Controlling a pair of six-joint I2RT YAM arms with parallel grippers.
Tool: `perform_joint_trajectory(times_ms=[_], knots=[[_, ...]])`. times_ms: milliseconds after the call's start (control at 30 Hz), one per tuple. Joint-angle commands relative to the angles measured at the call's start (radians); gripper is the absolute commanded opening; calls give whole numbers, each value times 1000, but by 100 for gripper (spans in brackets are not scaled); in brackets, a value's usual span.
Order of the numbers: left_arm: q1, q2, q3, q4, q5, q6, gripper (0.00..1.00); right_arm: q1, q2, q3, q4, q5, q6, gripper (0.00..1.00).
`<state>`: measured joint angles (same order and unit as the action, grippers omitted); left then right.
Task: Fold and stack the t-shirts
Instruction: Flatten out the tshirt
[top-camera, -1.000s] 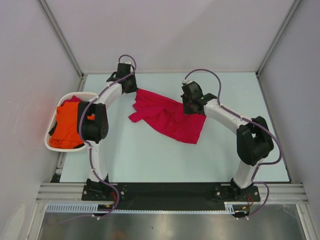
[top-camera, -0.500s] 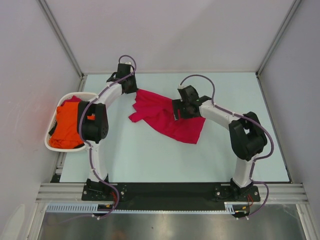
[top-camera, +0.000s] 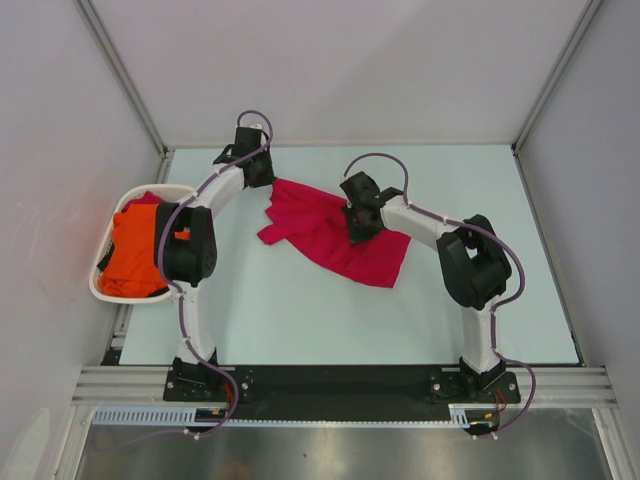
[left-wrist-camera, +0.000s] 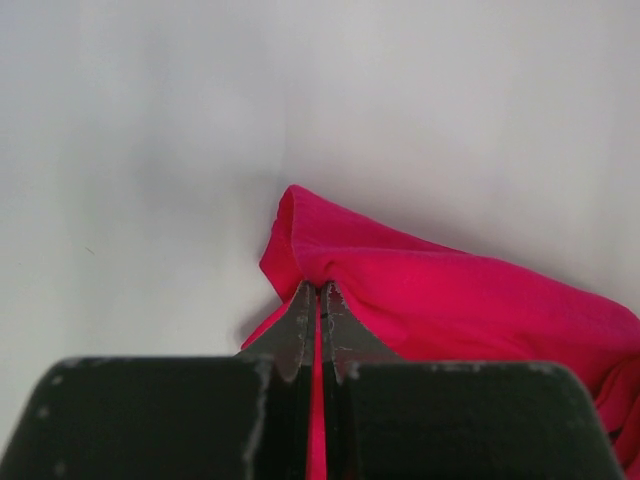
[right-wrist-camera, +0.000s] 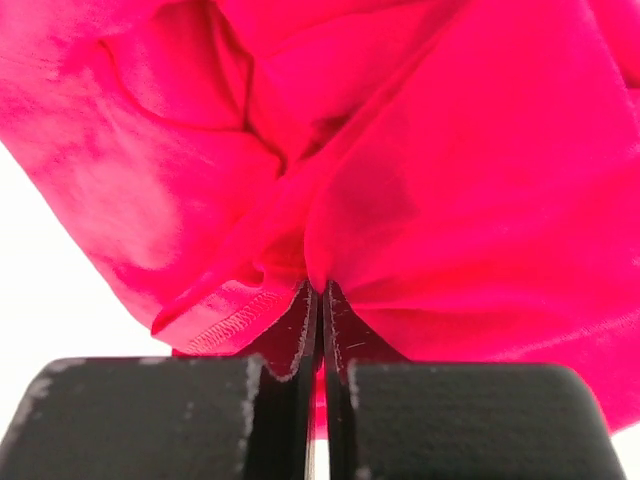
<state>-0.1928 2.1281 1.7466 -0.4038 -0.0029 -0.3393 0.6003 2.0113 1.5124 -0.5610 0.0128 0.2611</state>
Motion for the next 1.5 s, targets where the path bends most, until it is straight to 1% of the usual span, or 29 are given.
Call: perform_joint_trajectory(times_ms=[0, 67, 100, 167, 200, 267, 300, 333, 400, 433, 500, 533, 633, 733, 767, 800, 833, 867, 900, 933, 967, 1000, 1067, 1133, 1233, 1267, 1300, 1400, 1467], knots=[[16, -28, -4, 13, -45, 2, 0, -7, -31, 43, -68, 130, -19, 0], [19, -33, -2, 8, -71, -1, 0, -28, -68, 16, -71, 224, -14, 0], [24, -42, -4, 7, -84, -4, 0, -60, -89, 2, -68, 249, -2, 0], [36, -49, -9, 3, -112, -13, 0, -98, -176, -65, -31, 323, 12, 0], [39, -57, -10, 6, -118, -21, 0, -141, -240, -98, -13, 349, 13, 0], [53, -66, -10, 3, -135, -26, 0, -197, -301, -156, 55, 429, 18, 0], [58, -69, -10, 2, -137, -32, 0, -226, -334, -219, 73, 456, 29, 0], [61, -71, -12, 3, -140, -30, 0, -293, -388, -250, 117, 504, 32, 0], [73, -73, -12, -9, -167, -43, 0, -364, -446, -332, 182, 544, 67, 0], [76, -74, -13, -10, -173, -43, 0, -422, -500, -362, 209, 564, 76, 0], [90, -71, -13, -26, -212, -62, 0, -462, -539, -408, 277, 613, 89, 0], [96, -69, -12, -30, -218, -70, 0, -482, -552, -411, 289, 672, 87, 0], [125, -59, -12, -55, -239, -107, 0, -516, -530, -390, 286, 763, 87, 0], [144, -51, -12, -75, -267, -136, 0, -545, -438, -348, 237, 776, 115, 0], [151, -48, -12, -82, -267, -142, 1, -559, -369, -327, 210, 764, 130, 0], [154, -43, -7, -82, -250, -138, 22, -560, -337, -307, 155, 751, 135, 10], [158, -36, -2, -82, -221, -133, 45, -559, -303, -269, 130, 718, 147, 14], [158, -36, 1, -84, -217, -133, 64, -545, -272, -264, 109, 704, 145, 17], [158, -42, -8, -81, -206, -133, 82, -533, -275, -268, 110, 720, 151, 58], [158, -63, -19, -67, -200, -133, 86, -511, -284, -294, 118, 746, 164, 84], [158, -83, -54, -53, -198, -132, 91, -472, -325, -313, 145, 763, 155, 97], [158, -105, -79, -34, -190, -133, 93, -452, -351, -328, 163, 766, 145, 100], [158, -177, -151, 23, -157, -133, 95, -392, -428, -375, 205, 773, 124, 100], [155, -229, -202, 71, -106, -135, 95, -357, -477, -397, 219, 805, 116, 100], [133, -313, -300, 117, -43, -132, 95, -286, -558, -434, 242, 767, 107, 100], [121, -339, -343, 123, -43, -127, 95, -265, -592, -461, 249, 719, 104, 100], [89, -346, -360, 128, -45, -124, 95, -254, -605, -475, 254, 696, 109, 100], [44, -341, -416, 132, -42, -131, 94, -241, -622, -515, 257, 621, 125, 100], [35, -321, -461, 149, 23, -150, 91, -240, -614, -524, 250, 590, 132, 100]])
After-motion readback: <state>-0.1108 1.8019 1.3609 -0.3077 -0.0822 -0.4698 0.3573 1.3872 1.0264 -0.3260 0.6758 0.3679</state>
